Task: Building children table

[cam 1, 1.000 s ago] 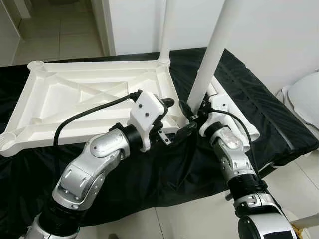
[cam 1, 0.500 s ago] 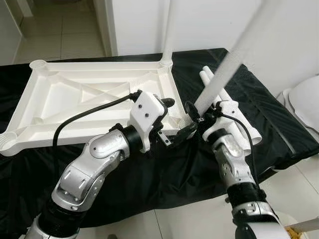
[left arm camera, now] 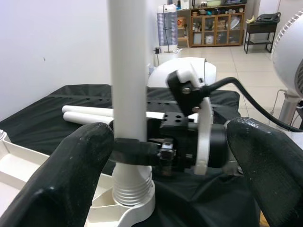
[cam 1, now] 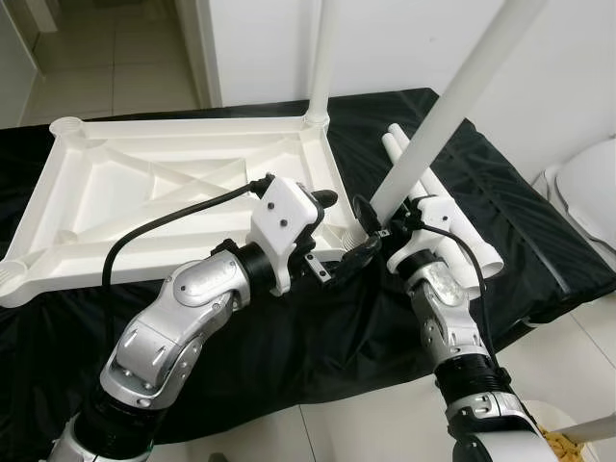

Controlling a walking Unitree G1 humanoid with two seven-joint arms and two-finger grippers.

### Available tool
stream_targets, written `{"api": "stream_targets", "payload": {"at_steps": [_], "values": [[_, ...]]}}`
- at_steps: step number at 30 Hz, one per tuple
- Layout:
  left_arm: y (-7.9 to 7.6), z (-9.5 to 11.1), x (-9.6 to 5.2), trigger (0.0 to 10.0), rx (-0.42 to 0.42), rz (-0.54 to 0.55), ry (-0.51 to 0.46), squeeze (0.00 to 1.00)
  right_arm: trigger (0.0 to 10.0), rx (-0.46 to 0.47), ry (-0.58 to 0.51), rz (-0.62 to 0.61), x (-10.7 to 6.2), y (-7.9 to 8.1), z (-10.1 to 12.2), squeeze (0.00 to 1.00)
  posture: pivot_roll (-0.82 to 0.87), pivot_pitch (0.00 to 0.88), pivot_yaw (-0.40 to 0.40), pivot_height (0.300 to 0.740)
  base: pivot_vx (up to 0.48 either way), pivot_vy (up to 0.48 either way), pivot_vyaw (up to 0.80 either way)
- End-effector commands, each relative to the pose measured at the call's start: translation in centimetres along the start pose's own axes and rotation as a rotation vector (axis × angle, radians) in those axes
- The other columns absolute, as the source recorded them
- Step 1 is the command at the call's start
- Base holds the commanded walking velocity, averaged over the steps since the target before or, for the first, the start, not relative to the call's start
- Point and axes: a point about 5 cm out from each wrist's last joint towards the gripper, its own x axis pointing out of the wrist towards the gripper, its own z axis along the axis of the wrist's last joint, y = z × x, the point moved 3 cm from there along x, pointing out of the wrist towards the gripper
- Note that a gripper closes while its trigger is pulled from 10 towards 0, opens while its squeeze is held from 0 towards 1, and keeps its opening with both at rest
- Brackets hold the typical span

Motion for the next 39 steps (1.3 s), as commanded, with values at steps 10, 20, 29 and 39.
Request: {"api": "stream_targets", "payload": {"at_steps": [10, 20, 29, 39], "values": [[-0.6, 0.2, -0.1, 10.0, -0.002, -0.037, -0.003, 0.0, 10.0, 0.022, 0.509, 0.027, -3.5, 0.0, -9.3, 0.0, 0.0, 0.102, -0.001, 0.74, 0.0, 0.0, 0.0], [-0.5, 0.3, 0.0, 10.0, -0.007, -0.033, -0.007, 0.0, 10.0, 0.027, 0.518, 0.02, -2.6, 0.2, -9.2, 0.0, -0.01, 0.108, 0.011, 0.74, 0.0, 0.0, 0.0], [-0.4, 0.3, 0.1, 10.0, -0.002, -0.034, -0.01, 0.0, 10.0, -0.031, 0.5, 0.051, -1.3, 0.5, -8.2, 0.0, -0.01, 0.105, 0.011, 0.74, 0.0, 0.0, 0.0], [-0.3, 0.4, 0.1, 10.0, -0.007, -0.025, -0.017, 0.0, 10.0, -0.02, 0.28, 0.025, -1.1, 0.6, -6.1, 0.0, -0.01, 0.099, 0.006, 0.74, 0.0, 0.0, 0.0]]}}
